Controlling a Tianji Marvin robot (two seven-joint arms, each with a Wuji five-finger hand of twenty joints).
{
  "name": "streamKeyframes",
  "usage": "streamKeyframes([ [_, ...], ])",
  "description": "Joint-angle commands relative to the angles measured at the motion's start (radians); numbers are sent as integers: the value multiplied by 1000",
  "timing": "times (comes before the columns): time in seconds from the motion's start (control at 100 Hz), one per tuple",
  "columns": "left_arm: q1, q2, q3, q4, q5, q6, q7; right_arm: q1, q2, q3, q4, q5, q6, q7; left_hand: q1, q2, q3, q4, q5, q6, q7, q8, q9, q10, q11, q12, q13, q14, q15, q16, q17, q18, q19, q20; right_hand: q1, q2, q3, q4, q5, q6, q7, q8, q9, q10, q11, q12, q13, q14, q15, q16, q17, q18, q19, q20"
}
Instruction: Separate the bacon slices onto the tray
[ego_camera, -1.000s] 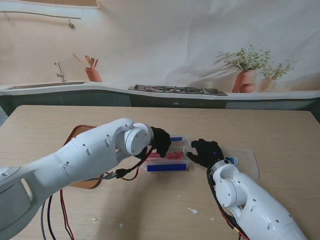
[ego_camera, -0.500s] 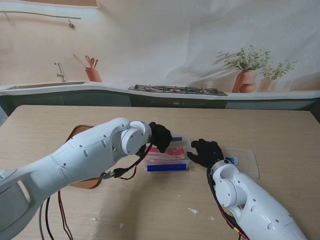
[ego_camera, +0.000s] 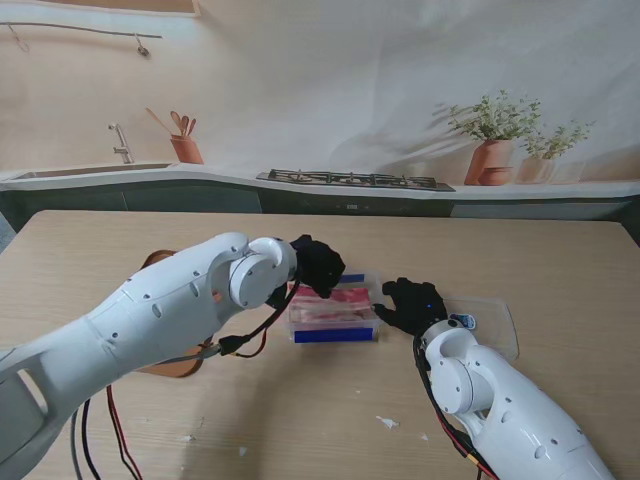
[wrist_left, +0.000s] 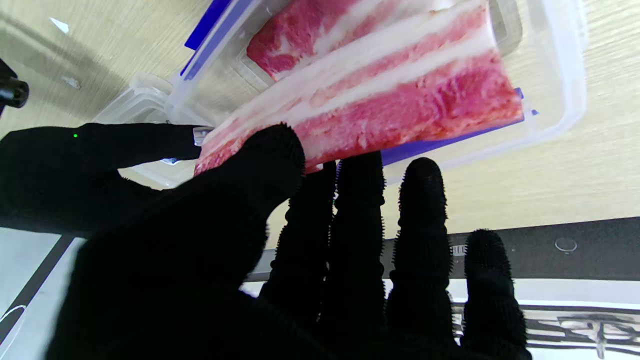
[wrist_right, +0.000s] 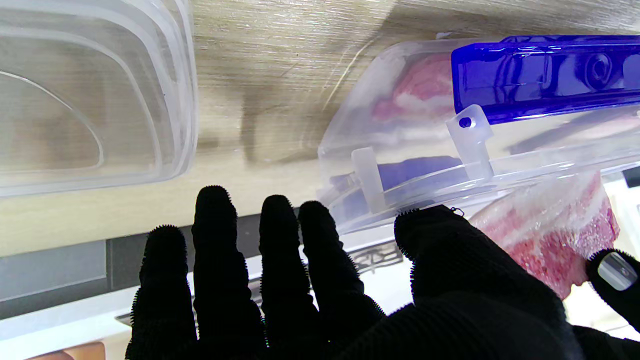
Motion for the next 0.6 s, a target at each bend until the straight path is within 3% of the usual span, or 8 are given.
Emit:
streamKeyframes([
  [0.0, 1, 10, -12, -22, 4, -7, -16, -13, -8, -6, 12, 0, 2, 20, 17, -10, 65, 54, 18, -58, 105, 43, 4, -25, 12, 13, 4, 5, 23, 15, -20, 29, -16, 8, 34, 0, 14, 46, 4, -108, 6, 2, -11, 0, -9, -3, 9, 20, 17, 9, 5, 26, 14, 21],
  [0.25, 31, 51, -78, -79, 49, -40, -43, -13, -8, -6, 13, 0, 2, 19, 14, -11, 67, 55, 19, -62, 103, 46, 6, -28, 8, 15, 6, 2, 18, 14, -20, 29, -16, 9, 34, 0, 14, 46, 4, -109, 6, 2, -12, 0, -10, -3, 9, 21, 16, 9, 5, 25, 14, 21],
  [0.59, 145, 120, -272, -187, 175, -96, -99, -11, -7, -11, 13, -1, 5, 23, 10, -15, 71, 58, 24, -66, 100, 48, 12, -31, 2, 17, 13, 0, 13, 14, -18, 35, -24, 7, 35, 0, 14, 46, 2, -108, 6, 2, -12, -1, -10, -3, 9, 20, 17, 9, 6, 25, 14, 21],
])
